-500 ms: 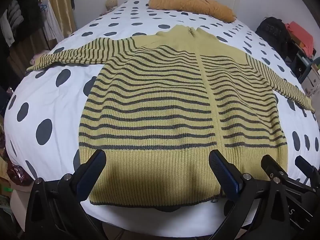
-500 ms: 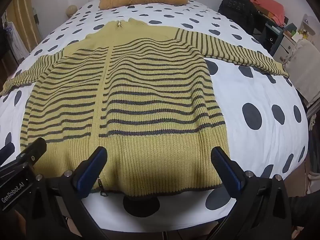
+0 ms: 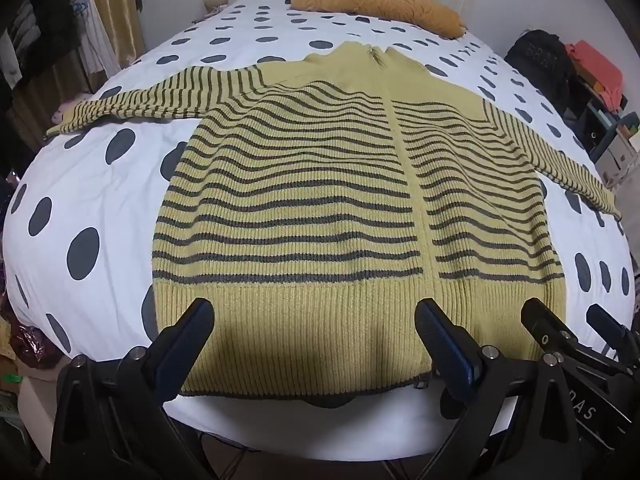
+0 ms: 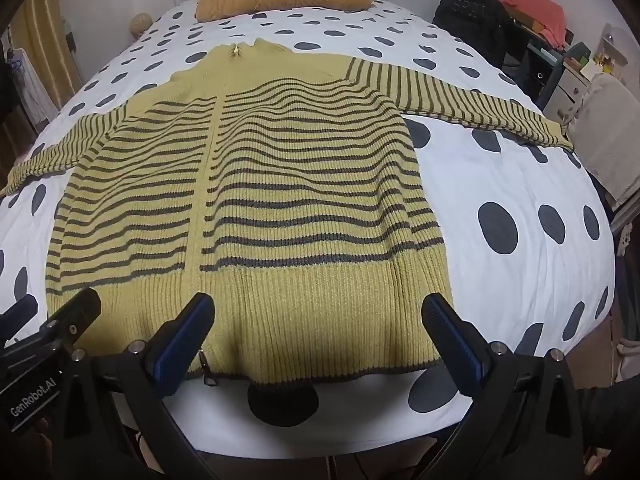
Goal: Fold large clothes
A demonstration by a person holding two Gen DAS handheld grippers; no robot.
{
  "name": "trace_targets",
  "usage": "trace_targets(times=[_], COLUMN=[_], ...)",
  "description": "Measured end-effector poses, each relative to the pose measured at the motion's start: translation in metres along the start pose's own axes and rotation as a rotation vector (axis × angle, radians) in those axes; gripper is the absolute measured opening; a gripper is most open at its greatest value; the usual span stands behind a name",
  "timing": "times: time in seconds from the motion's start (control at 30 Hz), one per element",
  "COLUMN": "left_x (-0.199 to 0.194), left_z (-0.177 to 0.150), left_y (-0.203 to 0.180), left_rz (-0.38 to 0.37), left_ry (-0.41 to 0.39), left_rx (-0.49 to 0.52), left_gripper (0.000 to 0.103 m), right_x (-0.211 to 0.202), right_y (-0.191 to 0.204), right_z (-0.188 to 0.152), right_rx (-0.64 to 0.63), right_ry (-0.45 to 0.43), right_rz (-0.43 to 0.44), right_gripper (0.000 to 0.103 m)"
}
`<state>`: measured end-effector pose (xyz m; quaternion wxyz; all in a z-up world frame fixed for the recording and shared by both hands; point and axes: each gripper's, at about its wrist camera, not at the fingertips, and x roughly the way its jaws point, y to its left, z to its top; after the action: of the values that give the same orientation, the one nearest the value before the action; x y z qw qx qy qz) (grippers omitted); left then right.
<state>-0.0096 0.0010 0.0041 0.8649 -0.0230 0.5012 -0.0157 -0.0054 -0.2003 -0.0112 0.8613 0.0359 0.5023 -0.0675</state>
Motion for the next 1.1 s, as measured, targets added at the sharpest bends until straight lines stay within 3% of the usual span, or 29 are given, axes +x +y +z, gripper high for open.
trace_targets(times=[0.4,1.1], left_x=[-0.007,-0.025], left_z=[0.0,0.006], left_y=[0.0,0.006], left_rz=[0.045,0.037], left_ry=[-0.016,-0.035], left_rx=[0.008,-0.014], left_gripper=[0.099,0.099], right_x=[-0.01,-0.027], right_y=[0.003,0.004], right_z=[-0.002,0.005], right_rx=[-0.002,0.011], right_ry=[-0.006,-0.008], right_rz=[-0.002,-0.004], right_gripper=[0.103,0.103])
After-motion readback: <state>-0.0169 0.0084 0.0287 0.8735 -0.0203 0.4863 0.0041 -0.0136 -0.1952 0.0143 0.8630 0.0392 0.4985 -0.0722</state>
